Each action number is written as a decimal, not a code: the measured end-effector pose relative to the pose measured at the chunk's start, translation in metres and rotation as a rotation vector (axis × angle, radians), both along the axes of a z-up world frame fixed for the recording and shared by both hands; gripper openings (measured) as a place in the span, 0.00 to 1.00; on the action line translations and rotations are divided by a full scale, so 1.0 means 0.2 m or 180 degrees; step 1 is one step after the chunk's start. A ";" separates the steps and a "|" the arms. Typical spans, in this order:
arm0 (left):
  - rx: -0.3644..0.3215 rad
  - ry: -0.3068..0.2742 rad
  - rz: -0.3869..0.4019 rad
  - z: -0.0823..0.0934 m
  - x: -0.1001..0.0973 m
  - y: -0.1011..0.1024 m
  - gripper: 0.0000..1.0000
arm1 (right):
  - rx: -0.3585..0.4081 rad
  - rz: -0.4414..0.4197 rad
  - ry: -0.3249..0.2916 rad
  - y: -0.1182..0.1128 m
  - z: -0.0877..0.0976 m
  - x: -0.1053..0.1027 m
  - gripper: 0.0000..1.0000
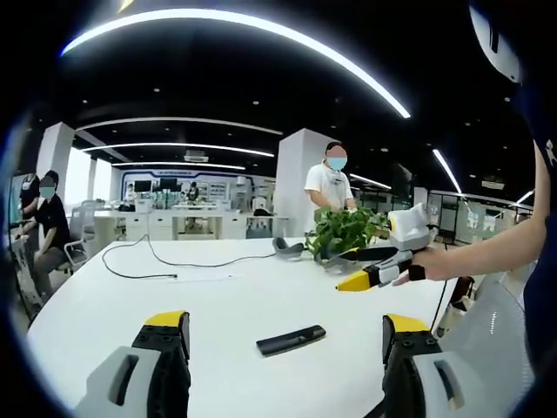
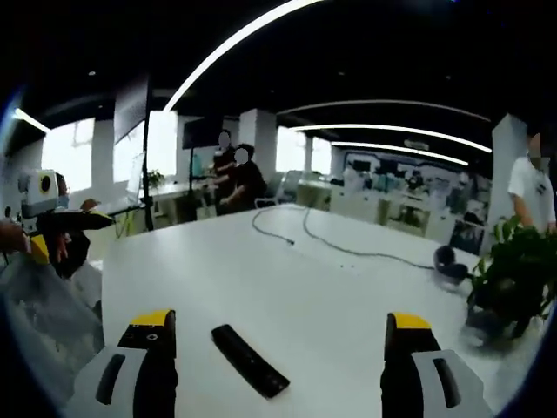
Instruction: Press the specified remote control buttons in sequence, fully releasing each button before pressing the next.
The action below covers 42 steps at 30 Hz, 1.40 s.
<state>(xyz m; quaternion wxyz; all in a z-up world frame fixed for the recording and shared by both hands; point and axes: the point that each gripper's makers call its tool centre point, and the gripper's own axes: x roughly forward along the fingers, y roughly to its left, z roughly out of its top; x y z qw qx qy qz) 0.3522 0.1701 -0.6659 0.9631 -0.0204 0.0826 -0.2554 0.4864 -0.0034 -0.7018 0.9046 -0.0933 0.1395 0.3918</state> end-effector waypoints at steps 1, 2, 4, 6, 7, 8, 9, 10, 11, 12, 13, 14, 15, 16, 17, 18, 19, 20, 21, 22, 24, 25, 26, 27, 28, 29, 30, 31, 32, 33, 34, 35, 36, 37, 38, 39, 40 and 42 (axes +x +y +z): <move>-0.0001 0.0001 -0.0001 0.00 0.00 0.00 0.96 | -0.0001 -0.0001 0.0000 0.00 0.00 -0.01 0.99; -0.0003 0.0000 -0.0003 0.00 0.00 0.00 0.96 | -0.0005 -0.0001 -0.0019 0.00 0.01 -0.02 0.99; 0.0002 0.0000 -0.0002 0.00 0.00 0.00 0.95 | -0.0045 0.0001 -0.0035 -0.01 0.02 -0.04 0.99; -0.0001 0.0007 0.0002 0.00 0.00 0.00 0.95 | -0.0050 -0.0018 -0.0062 -0.02 0.03 -0.06 0.99; -0.0001 0.0005 0.0003 0.00 0.00 0.00 0.95 | -0.0048 -0.0025 -0.0068 -0.03 0.03 -0.07 0.99; 0.0001 0.0003 0.0008 0.00 0.00 0.00 0.95 | -0.0040 -0.0036 -0.0078 -0.03 0.04 -0.09 0.99; -0.0001 0.0001 0.0009 0.00 0.00 0.00 0.95 | -0.0034 -0.0040 -0.0081 -0.03 0.04 -0.10 0.99; -0.0005 0.0001 0.0008 0.00 0.00 0.00 0.95 | -0.0025 -0.0041 -0.0080 -0.03 0.05 -0.11 0.99; -0.0006 0.0005 0.0005 0.00 0.00 0.00 0.95 | -0.0019 -0.0038 -0.0076 -0.03 0.05 -0.13 0.99; -0.0004 0.0007 0.0002 0.00 0.00 0.00 0.95 | -0.0017 -0.0041 -0.0078 -0.03 0.06 -0.14 0.99; 0.0002 0.0008 -0.0003 0.00 0.00 0.00 0.95 | -0.0014 -0.0043 -0.0082 -0.03 0.07 -0.15 0.99; 0.0004 0.0008 -0.0005 0.00 0.00 0.00 0.95 | -0.0003 -0.0048 -0.0086 -0.03 0.08 -0.16 0.99; 0.0012 0.0010 -0.0005 0.00 0.00 0.00 0.95 | 0.0024 -0.0062 -0.0099 -0.04 0.09 -0.17 0.99; 0.0020 0.0010 0.0000 -0.01 0.00 0.00 0.95 | 0.0064 -0.0078 -0.0112 -0.04 0.11 -0.18 0.99; 0.0015 0.0007 0.0003 0.00 0.00 0.00 0.95 | 0.0096 -0.0088 -0.0109 -0.04 0.12 -0.19 0.99; 0.0012 0.0007 0.0004 0.00 0.00 0.00 0.95 | 0.0111 -0.0093 -0.0110 -0.04 0.13 -0.20 0.99; 0.0006 0.0006 0.0007 0.00 0.00 0.00 0.95 | 0.0123 -0.0104 -0.0119 -0.04 0.14 -0.21 0.99; 0.0004 0.0005 0.0008 0.00 0.00 0.00 0.95 | 0.0126 -0.0107 -0.0120 -0.04 0.14 -0.21 0.99; 0.0001 0.0005 0.0005 0.00 0.00 0.00 0.95 | 0.0143 -0.0111 -0.0124 -0.04 0.15 -0.22 0.99; 0.0000 0.0005 0.0002 0.00 0.00 0.00 0.95 | 0.0159 -0.0113 -0.0133 -0.04 0.16 -0.23 0.99; 0.0011 0.0011 -0.0001 0.00 0.00 0.00 0.95 | 0.0186 -0.0136 -0.0150 -0.05 0.18 -0.24 0.99; 0.0011 0.0013 -0.0003 -0.01 0.00 0.00 0.95 | 0.0206 -0.0144 -0.0154 -0.05 0.19 -0.24 0.99; 0.0008 0.0014 -0.0004 -0.01 0.00 0.00 0.95 | 0.0230 -0.0162 -0.0170 -0.05 0.21 -0.25 0.99; 0.0008 0.0012 -0.0004 0.00 0.00 0.00 0.95 | 0.0239 -0.0177 -0.0174 -0.06 0.21 -0.26 0.99; 0.0008 0.0011 -0.0002 0.00 0.00 0.00 0.95 | 0.0261 -0.0192 -0.0175 -0.06 0.23 -0.27 0.99; 0.0005 0.0014 -0.0003 0.00 0.00 0.00 0.95 | 0.0276 -0.0204 -0.0183 -0.07 0.23 -0.28 0.99; 0.0001 0.0015 -0.0006 0.00 0.00 0.00 0.95 | 0.0283 -0.0221 -0.0185 -0.07 0.24 -0.29 0.99; 0.0002 0.0015 -0.0008 0.00 0.00 0.00 0.95 | 0.0289 -0.0229 -0.0181 -0.08 0.24 -0.29 0.99; 0.0007 0.0015 -0.0013 -0.01 0.00 0.00 0.95 | 0.0301 -0.0239 -0.0181 -0.08 0.24 -0.30 0.99; 0.0006 0.0016 -0.0018 -0.01 0.00 -0.01 0.95 | 0.0310 -0.0247 -0.0179 -0.09 0.25 -0.31 0.99; 0.0008 0.0023 -0.0023 -0.01 0.00 -0.01 0.95 | 0.0317 -0.0261 -0.0185 -0.10 0.25 -0.32 0.99; 0.0012 0.0025 -0.0025 -0.01 0.00 -0.01 0.95 | 0.0321 -0.0268 -0.0194 -0.10 0.26 -0.32 0.99; 0.0014 0.0023 -0.0027 -0.01 0.00 -0.01 0.95 | 0.0319 -0.0276 -0.0199 -0.11 0.26 -0.32 0.99; 0.0013 0.0023 -0.0029 -0.01 0.00 -0.01 0.95 | 0.0315 -0.0301 -0.0204 -0.12 0.26 -0.33 0.99; 0.0011 0.0025 -0.0029 -0.01 0.00 -0.01 0.95 | 0.0323 -0.0311 -0.0202 -0.13 0.26 -0.33 0.99; 0.0012 0.0027 -0.0027 -0.01 0.00 -0.01 0.95 | 0.0356 -0.0335 -0.0181 -0.14 0.26 -0.34 0.99; 0.0010 0.0026 -0.0027 -0.01 0.00 -0.01 0.95 | 0.0372 -0.0343 -0.0171 -0.14 0.26 -0.34 0.98; 0.0004 0.0031 -0.0030 -0.01 0.00 -0.01 0.95 | 0.0411 -0.0364 -0.0143 -0.15 0.26 -0.36 0.97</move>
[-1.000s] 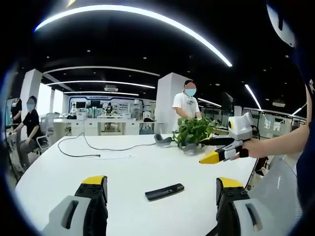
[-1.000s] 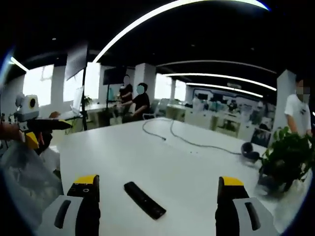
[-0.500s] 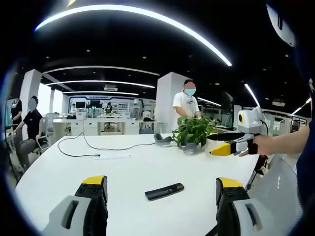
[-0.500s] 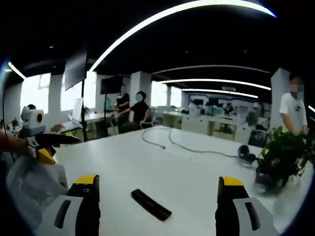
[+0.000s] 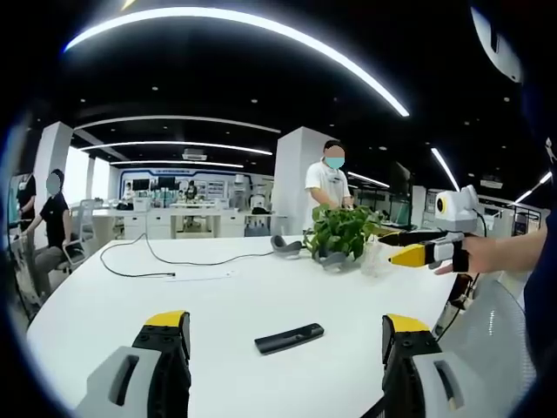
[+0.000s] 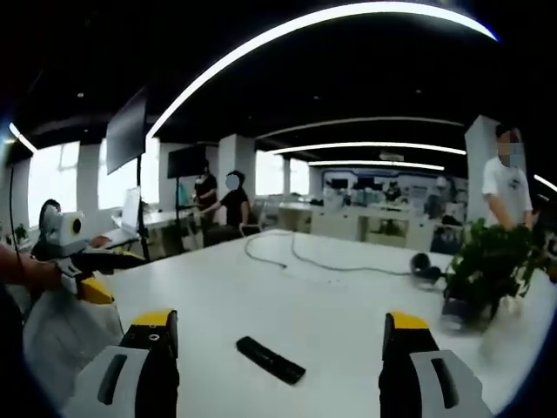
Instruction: Press the specified remote control buttons in sequence, fully releasing each button before pressing the next.
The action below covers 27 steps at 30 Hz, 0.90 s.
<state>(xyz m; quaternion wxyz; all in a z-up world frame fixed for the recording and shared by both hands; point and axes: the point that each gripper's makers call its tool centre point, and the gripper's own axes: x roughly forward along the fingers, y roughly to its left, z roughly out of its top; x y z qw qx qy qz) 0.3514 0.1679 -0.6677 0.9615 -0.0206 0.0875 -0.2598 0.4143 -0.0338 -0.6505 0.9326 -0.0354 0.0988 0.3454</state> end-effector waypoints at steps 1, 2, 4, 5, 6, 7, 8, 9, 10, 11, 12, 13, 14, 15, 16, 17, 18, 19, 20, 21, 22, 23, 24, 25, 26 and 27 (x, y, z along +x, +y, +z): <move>0.0004 -0.0004 0.0000 0.00 0.00 0.00 0.95 | 0.0005 -0.0019 -0.0003 -0.01 0.00 -0.01 0.97; 0.0007 -0.0004 0.0000 0.00 0.00 0.00 0.95 | 0.0004 -0.0027 -0.0003 -0.01 0.00 -0.02 0.97; 0.0002 -0.0001 -0.0001 0.00 0.00 0.00 0.95 | -0.0022 -0.0044 0.0002 -0.02 -0.01 -0.03 0.97; 0.0002 -0.0001 0.0000 0.00 0.00 0.00 0.95 | -0.0021 -0.0050 0.0018 -0.02 -0.01 -0.04 0.97; 0.0001 -0.0003 -0.0001 0.00 0.00 0.00 0.95 | -0.0009 -0.0054 0.0025 -0.02 -0.01 -0.05 0.97; 0.0000 -0.0004 -0.0001 0.00 0.00 0.00 0.95 | -0.0001 -0.0057 0.0026 -0.03 -0.01 -0.06 0.97; 0.0002 -0.0002 -0.0001 0.00 0.00 0.00 0.95 | 0.0001 -0.0059 0.0031 -0.03 -0.01 -0.07 0.97; 0.0004 -0.0002 0.0000 0.00 0.00 0.00 0.95 | 0.0005 -0.0059 0.0035 -0.03 -0.01 -0.07 0.97; 0.0004 -0.0003 -0.0001 0.00 0.00 0.00 0.95 | 0.0014 -0.0056 0.0037 -0.03 -0.01 -0.08 0.97; 0.0004 -0.0006 0.0000 0.00 0.00 0.00 0.95 | 0.0020 -0.0058 0.0042 -0.03 -0.01 -0.09 0.98; 0.0006 -0.0006 0.0004 0.00 0.00 0.00 0.95 | 0.0035 -0.0060 0.0040 -0.03 -0.01 -0.09 0.98; 0.0006 -0.0006 0.0004 0.00 0.00 0.00 0.95 | 0.0049 -0.0058 0.0038 -0.03 0.00 -0.10 0.98; 0.0000 -0.0009 0.0004 0.00 0.00 0.00 0.95 | 0.0056 -0.0061 0.0040 -0.04 0.00 -0.10 0.98; -0.0001 -0.0009 0.0004 0.00 0.00 0.00 0.95 | 0.0063 -0.0077 0.0044 -0.04 0.00 -0.10 0.98; 0.0002 -0.0010 0.0004 0.00 0.00 0.00 0.95 | 0.0064 -0.0085 0.0042 -0.04 0.00 -0.10 0.98; 0.0003 -0.0009 0.0002 0.00 0.00 0.00 0.95 | 0.0057 -0.0092 0.0035 -0.05 0.00 -0.11 0.98; 0.0001 -0.0008 -0.0001 0.00 0.00 0.00 0.95 | 0.0046 -0.0097 0.0033 -0.05 0.00 -0.11 0.98; 0.0002 -0.0010 0.0001 0.00 0.00 0.00 0.95 | 0.0036 -0.0097 0.0035 -0.05 0.00 -0.11 0.98; 0.0003 -0.0015 0.0006 0.00 0.00 0.00 0.95 | 0.0019 -0.0095 0.0035 -0.05 -0.01 -0.12 0.98; -0.0002 -0.0020 0.0012 0.01 0.00 0.01 0.95 | -0.0020 -0.0099 0.0048 -0.06 -0.02 -0.13 0.98; -0.0010 -0.0021 0.0016 0.01 0.00 0.01 0.95 | -0.0037 -0.0105 0.0052 -0.06 -0.03 -0.14 0.97; -0.0013 -0.0021 0.0022 0.01 0.00 0.01 0.95 | -0.0057 -0.0116 0.0043 -0.06 -0.03 -0.14 0.96; -0.0011 -0.0022 0.0023 0.01 0.00 0.01 0.95 | -0.0069 -0.0119 0.0041 -0.06 -0.04 -0.15 0.97; -0.0013 -0.0024 0.0020 0.01 0.00 0.01 0.95 | -0.0063 -0.0124 0.0054 -0.06 -0.04 -0.15 0.97; -0.0010 -0.0022 0.0018 0.01 0.00 0.01 0.95 | -0.0046 -0.0124 0.0061 -0.06 -0.04 -0.16 0.98; -0.0006 -0.0019 0.0017 0.01 0.00 0.01 0.95 | -0.0029 -0.0123 0.0078 -0.06 -0.04 -0.16 0.98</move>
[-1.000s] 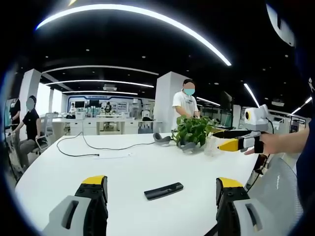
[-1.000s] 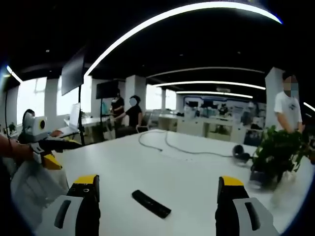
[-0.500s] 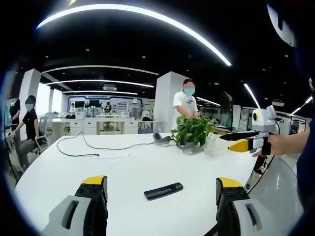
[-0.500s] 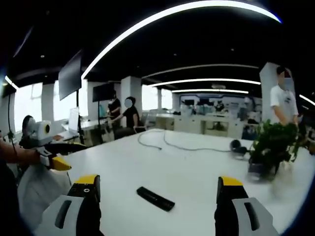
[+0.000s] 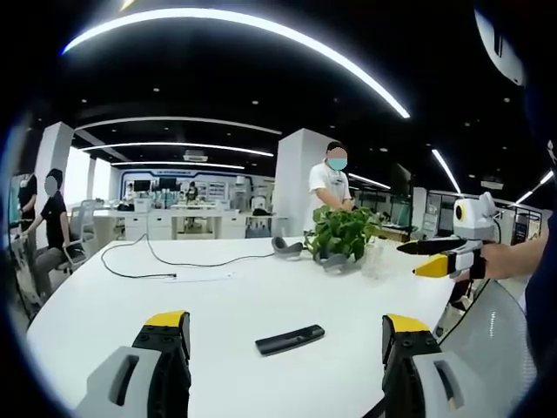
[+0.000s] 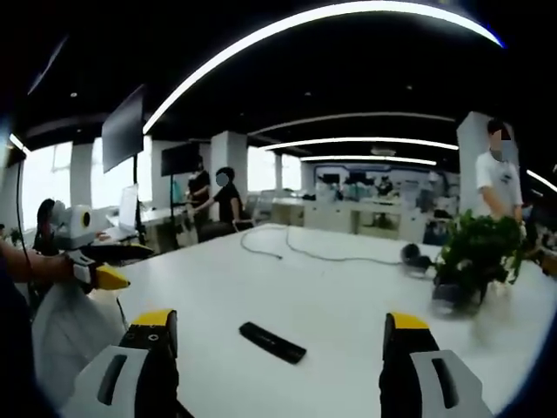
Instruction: Press the specified remote control buttons in sequence, fully releasing each button before pressing the next.
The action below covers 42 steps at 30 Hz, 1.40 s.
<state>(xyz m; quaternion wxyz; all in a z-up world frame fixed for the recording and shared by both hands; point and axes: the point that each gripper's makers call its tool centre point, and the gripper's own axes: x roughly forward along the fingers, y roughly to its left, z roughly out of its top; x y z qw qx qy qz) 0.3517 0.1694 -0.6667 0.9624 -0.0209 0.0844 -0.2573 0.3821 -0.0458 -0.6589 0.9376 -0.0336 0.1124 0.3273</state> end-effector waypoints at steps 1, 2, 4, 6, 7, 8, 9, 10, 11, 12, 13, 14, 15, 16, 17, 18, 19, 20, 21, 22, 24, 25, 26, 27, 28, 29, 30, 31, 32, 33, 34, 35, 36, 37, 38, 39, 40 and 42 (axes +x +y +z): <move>0.0001 0.0001 -0.0005 0.00 0.00 0.00 0.95 | 0.0001 -0.0005 0.0008 0.00 0.00 0.00 0.98; -0.0003 0.0001 -0.0008 0.00 0.00 0.00 0.95 | -0.0007 -0.0010 0.0010 0.00 -0.01 -0.01 0.98; 0.0002 0.0001 -0.0006 0.00 0.00 0.00 0.95 | -0.0033 -0.0011 0.0012 -0.01 -0.01 -0.01 0.98; -0.0006 -0.0001 -0.0003 0.00 0.00 0.00 0.95 | -0.0046 -0.0012 0.0011 -0.01 -0.02 -0.02 0.98; -0.0006 -0.0001 -0.0001 0.00 0.00 0.00 0.95 | -0.0040 -0.0014 0.0017 -0.01 -0.02 -0.02 0.98; -0.0005 -0.0001 0.0002 0.00 0.00 0.00 0.95 | -0.0029 -0.0017 0.0025 -0.02 -0.02 -0.03 0.98; -0.0009 -0.0001 0.0000 0.00 0.00 0.00 0.95 | -0.0020 -0.0022 0.0026 -0.02 -0.02 -0.03 0.98; -0.0009 0.0000 -0.0003 0.00 0.00 0.00 0.95 | -0.0020 -0.0031 0.0030 -0.02 -0.02 -0.03 0.98; 0.0000 0.0004 -0.0004 0.00 0.00 0.00 0.95 | -0.0016 -0.0043 0.0022 -0.02 -0.02 -0.03 0.98; 0.0005 0.0006 -0.0006 0.00 0.00 0.00 0.95 | -0.0011 -0.0047 0.0014 -0.02 -0.02 -0.03 0.98; 0.0004 0.0006 -0.0011 0.00 0.00 0.00 0.95 | -0.0007 -0.0056 0.0012 -0.03 -0.02 -0.03 0.98; 0.0001 0.0006 -0.0014 0.00 0.00 -0.01 0.95 | 0.0005 -0.0062 0.0008 -0.03 -0.02 -0.03 0.98; 0.0003 0.0006 -0.0012 0.00 0.00 0.00 0.95 | 0.0012 -0.0065 0.0014 -0.03 -0.03 -0.03 0.98; 0.0003 0.0010 -0.0008 0.00 0.00 0.00 0.95 | 0.0018 -0.0071 0.0040 -0.03 -0.03 -0.02 0.98; 0.0001 0.0010 -0.0008 0.00 0.00 0.00 0.95 | 0.0020 -0.0079 0.0058 -0.04 -0.05 -0.02 0.98; -0.0001 0.0007 -0.0007 0.00 0.00 0.00 0.95 | 0.0005 -0.0078 0.0068 -0.04 -0.05 -0.02 0.97; 0.0002 0.0007 -0.0004 0.00 0.00 0.00 0.95 | -0.0004 -0.0075 0.0064 -0.04 -0.06 -0.02 0.97; 0.0001 0.0008 -0.0004 0.00 0.00 0.00 0.95 | -0.0007 -0.0075 0.0054 -0.05 -0.05 -0.02 0.97; 0.0001 0.0008 -0.0005 0.00 0.00 0.00 0.95 | -0.0002 -0.0076 0.0050 -0.05 -0.05 -0.02 0.97; 0.0005 0.0008 -0.0004 0.00 0.00 0.00 0.95 | 0.0006 -0.0078 0.0047 -0.05 -0.05 -0.02 0.97; 0.0011 0.0008 0.0000 0.00 0.00 0.00 0.95 | -0.0002 -0.0085 0.0036 -0.05 -0.05 -0.02 0.97; 0.0010 0.0004 0.0000 0.00 0.00 0.00 0.95 | -0.0004 -0.0088 0.0034 -0.05 -0.05 -0.01 0.97; 0.0011 0.0002 0.0002 0.00 0.00 0.00 0.95 | -0.0004 -0.0093 0.0029 -0.05 -0.05 -0.01 0.97; 0.0013 -0.0002 0.0004 0.00 0.00 0.00 0.95 | -0.0002 -0.0091 0.0020 -0.05 -0.04 -0.01 0.97; 0.0008 0.0000 0.0003 0.00 0.00 0.00 0.95 | -0.0006 -0.0084 0.0016 -0.05 -0.04 -0.01 0.97; 0.0001 0.0005 -0.0002 0.00 0.00 0.00 0.95 | -0.0017 -0.0077 0.0014 -0.05 -0.04 -0.02 0.98; 0.0002 0.0005 -0.0003 0.00 0.00 0.00 0.95 | -0.0031 -0.0065 0.0014 -0.05 -0.04 -0.02 0.98; 0.0002 -0.0002 0.0000 0.00 0.00 0.00 0.95 | -0.0040 -0.0060 0.0014 -0.04 -0.05 -0.02 0.98; -0.0007 -0.0006 0.0003 0.00 0.00 0.00 0.95 | -0.0061 -0.0056 0.0001 -0.04 -0.04 -0.02 0.98; -0.0018 -0.0014 -0.0001 0.01 0.00 -0.01 0.95 | -0.0064 -0.0055 -0.0004 -0.04 -0.04 -0.02 0.98; -0.0018 -0.0016 0.0001 0.01 0.00 -0.01 0.95 | -0.0062 -0.0052 -0.0010 -0.04 -0.04 -0.02 0.97; -0.0010 -0.0023 0.0007 0.01 0.00 -0.01 0.95 | -0.0062 -0.0052 -0.0014 -0.05 -0.04 -0.02 0.97; -0.0010 -0.0027 0.0006 0.01 0.00 -0.01 0.95 | -0.0065 -0.0049 -0.0025 -0.05 -0.04 -0.02 0.97; -0.0015 -0.0032 0.0003 0.01 0.00 -0.01 0.95 | -0.0065 -0.0049 -0.0031 -0.05 -0.04 -0.02 0.97; -0.0016 -0.0035 0.0001 0.01 -0.01 -0.01 0.95 | -0.0068 -0.0050 -0.0040 -0.05 -0.04 -0.02 0.97; -0.0017 -0.0035 -0.0001 0.01 -0.01 -0.01 0.95 | -0.0065 -0.0054 -0.0045 -0.05 -0.03 -0.02 0.96; -0.0026 -0.0039 -0.0011 0.01 -0.01 -0.01 0.95 | -0.0060 -0.0059 -0.0057 -0.05 -0.03 -0.02 0.96; -0.0028 -0.0043 -0.0023 0.02 -0.01 -0.01 0.95 | -0.0061 -0.0071 -0.0078 -0.05 -0.02 -0.02 0.96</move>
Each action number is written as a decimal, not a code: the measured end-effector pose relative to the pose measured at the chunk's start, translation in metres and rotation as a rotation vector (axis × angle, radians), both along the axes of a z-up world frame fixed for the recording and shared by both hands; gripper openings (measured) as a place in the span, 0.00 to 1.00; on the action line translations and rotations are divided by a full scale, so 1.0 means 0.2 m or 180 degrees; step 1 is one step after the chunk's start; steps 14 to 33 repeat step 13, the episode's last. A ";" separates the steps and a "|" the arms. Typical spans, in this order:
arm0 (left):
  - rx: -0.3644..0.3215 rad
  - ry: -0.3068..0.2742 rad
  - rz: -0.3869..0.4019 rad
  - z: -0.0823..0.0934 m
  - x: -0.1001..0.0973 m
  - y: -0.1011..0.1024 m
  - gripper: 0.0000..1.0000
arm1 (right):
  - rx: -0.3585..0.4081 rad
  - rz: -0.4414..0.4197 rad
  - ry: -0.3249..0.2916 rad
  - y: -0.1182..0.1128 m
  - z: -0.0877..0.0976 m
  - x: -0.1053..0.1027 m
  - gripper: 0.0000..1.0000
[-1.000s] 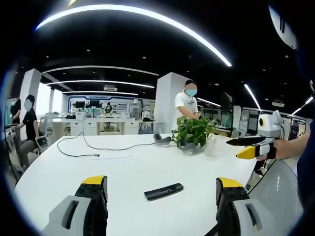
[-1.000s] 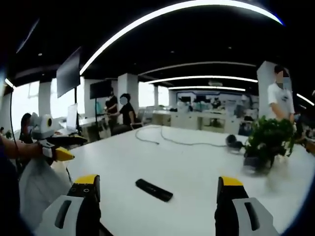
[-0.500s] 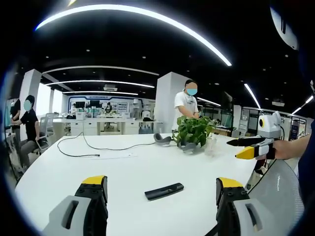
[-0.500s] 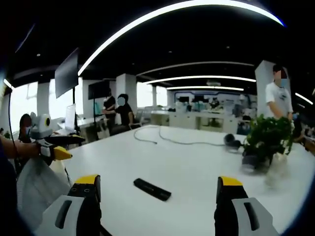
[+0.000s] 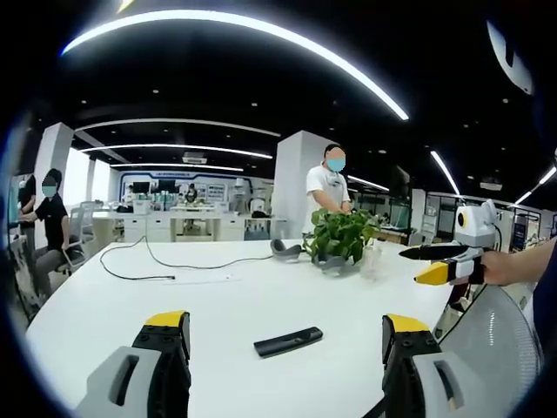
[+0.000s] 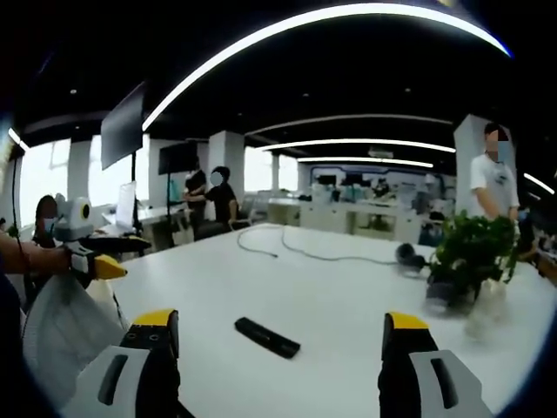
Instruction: Press the specified remote control buttons in sequence, fully releasing each button before pressing the next.
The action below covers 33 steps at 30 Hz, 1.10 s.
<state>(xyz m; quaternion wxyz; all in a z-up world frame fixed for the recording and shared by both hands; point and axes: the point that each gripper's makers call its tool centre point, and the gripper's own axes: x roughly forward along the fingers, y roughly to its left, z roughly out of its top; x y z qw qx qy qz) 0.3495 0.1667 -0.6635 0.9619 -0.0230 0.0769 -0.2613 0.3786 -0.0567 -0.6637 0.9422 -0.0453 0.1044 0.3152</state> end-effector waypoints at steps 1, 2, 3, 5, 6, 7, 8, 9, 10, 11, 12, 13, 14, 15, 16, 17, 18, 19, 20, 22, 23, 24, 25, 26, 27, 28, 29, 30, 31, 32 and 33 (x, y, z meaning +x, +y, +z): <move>0.0000 -0.0004 -0.0005 0.00 0.00 0.00 0.95 | -0.0004 -0.0003 -0.0008 0.00 0.00 0.00 0.96; 0.0001 -0.0011 -0.0008 0.00 0.00 0.00 0.95 | -0.0006 -0.0004 -0.0008 0.00 0.00 0.00 0.95; 0.0001 -0.0014 -0.0009 0.00 0.00 0.00 0.95 | -0.0002 -0.0004 -0.0007 -0.01 0.00 0.00 0.95; -0.0001 -0.0030 -0.0009 0.01 0.00 0.00 0.95 | 0.0006 -0.0006 -0.0005 -0.01 0.00 -0.01 0.95; -0.0008 -0.0038 -0.0008 0.01 0.00 0.00 0.95 | 0.0014 -0.0012 -0.0004 -0.02 0.00 -0.01 0.95; -0.0013 -0.0042 -0.0008 0.01 0.00 0.00 0.95 | 0.0033 -0.0021 -0.0005 -0.02 0.01 -0.01 0.94; -0.0015 -0.0048 -0.0004 0.02 -0.01 0.00 0.95 | 0.0049 -0.0026 -0.0001 -0.02 0.01 -0.01 0.94; -0.0016 -0.0053 -0.0003 0.02 -0.01 0.00 0.95 | 0.0063 -0.0033 -0.0002 -0.03 0.01 -0.01 0.94; -0.0023 -0.0058 -0.0005 0.02 -0.01 0.00 0.95 | 0.0067 -0.0039 -0.0003 -0.03 0.01 -0.01 0.94; -0.0024 -0.0057 -0.0006 0.02 -0.01 0.00 0.95 | 0.0070 -0.0041 -0.0005 -0.03 0.01 -0.01 0.94; -0.0016 -0.0058 -0.0007 0.02 -0.01 0.00 0.95 | 0.0069 -0.0043 -0.0013 -0.03 0.02 -0.01 0.94; -0.0014 -0.0057 -0.0011 0.02 -0.01 0.00 0.95 | 0.0056 -0.0045 -0.0019 -0.03 0.02 -0.01 0.94; -0.0014 -0.0057 -0.0011 0.02 -0.01 0.00 0.95 | 0.0056 -0.0045 -0.0019 -0.03 0.02 -0.01 0.94; -0.0014 -0.0057 -0.0011 0.02 -0.01 0.00 0.95 | 0.0056 -0.0045 -0.0019 -0.03 0.02 -0.01 0.94; -0.0014 -0.0057 -0.0011 0.02 -0.01 0.00 0.95 | 0.0056 -0.0045 -0.0019 -0.03 0.02 -0.01 0.94; -0.0014 -0.0057 -0.0011 0.02 -0.01 0.00 0.95 | 0.0056 -0.0045 -0.0019 -0.03 0.02 -0.01 0.94; -0.0014 -0.0057 -0.0011 0.02 -0.01 0.00 0.95 | 0.0056 -0.0045 -0.0019 -0.03 0.02 -0.01 0.94; -0.0014 -0.0057 -0.0011 0.02 -0.01 0.00 0.95 | 0.0056 -0.0045 -0.0019 -0.03 0.02 -0.01 0.94; -0.0014 -0.0057 -0.0011 0.02 -0.01 0.00 0.95 | 0.0056 -0.0045 -0.0019 -0.03 0.02 -0.01 0.94; -0.0014 -0.0057 -0.0011 0.02 -0.01 0.00 0.95 | 0.0056 -0.0045 -0.0019 -0.03 0.02 -0.01 0.94; -0.0014 -0.0057 -0.0011 0.02 -0.01 0.00 0.95 | 0.0056 -0.0045 -0.0019 -0.03 0.02 -0.01 0.94; -0.0014 -0.0057 -0.0011 0.02 -0.01 0.00 0.95 | 0.0056 -0.0045 -0.0019 -0.03 0.02 -0.01 0.94; -0.0014 -0.0057 -0.0011 0.02 -0.01 0.00 0.95 | 0.0056 -0.0045 -0.0019 -0.03 0.02 -0.01 0.94; -0.0014 -0.0057 -0.0011 0.02 -0.01 0.00 0.95 | 0.0056 -0.0045 -0.0019 -0.03 0.02 -0.01 0.94; -0.0014 -0.0057 -0.0011 0.02 -0.01 0.00 0.95 | 0.0056 -0.0045 -0.0019 -0.03 0.02 -0.01 0.94; -0.0014 -0.0057 -0.0011 0.02 -0.01 0.00 0.95 | 0.0056 -0.0045 -0.0019 -0.03 0.02 -0.01 0.94; -0.0014 -0.0057 -0.0011 0.02 -0.01 0.00 0.95 | 0.0056 -0.0045 -0.0019 -0.03 0.02 -0.01 0.94; -0.0014 -0.0057 -0.0011 0.02 -0.01 0.00 0.95 | 0.0056 -0.0045 -0.0019 -0.03 0.02 -0.01 0.94; -0.0014 -0.0057 -0.0011 0.02 -0.01 0.00 0.95 | 0.0056 -0.0045 -0.0019 -0.03 0.02 -0.01 0.94; -0.0014 -0.0057 -0.0011 0.02 -0.01 0.00 0.95 | 0.0056 -0.0045 -0.0019 -0.03 0.02 -0.01 0.94; -0.0014 -0.0057 -0.0011 0.02 -0.01 0.00 0.95 | 0.0056 -0.0045 -0.0019 -0.03 0.02 -0.01 0.94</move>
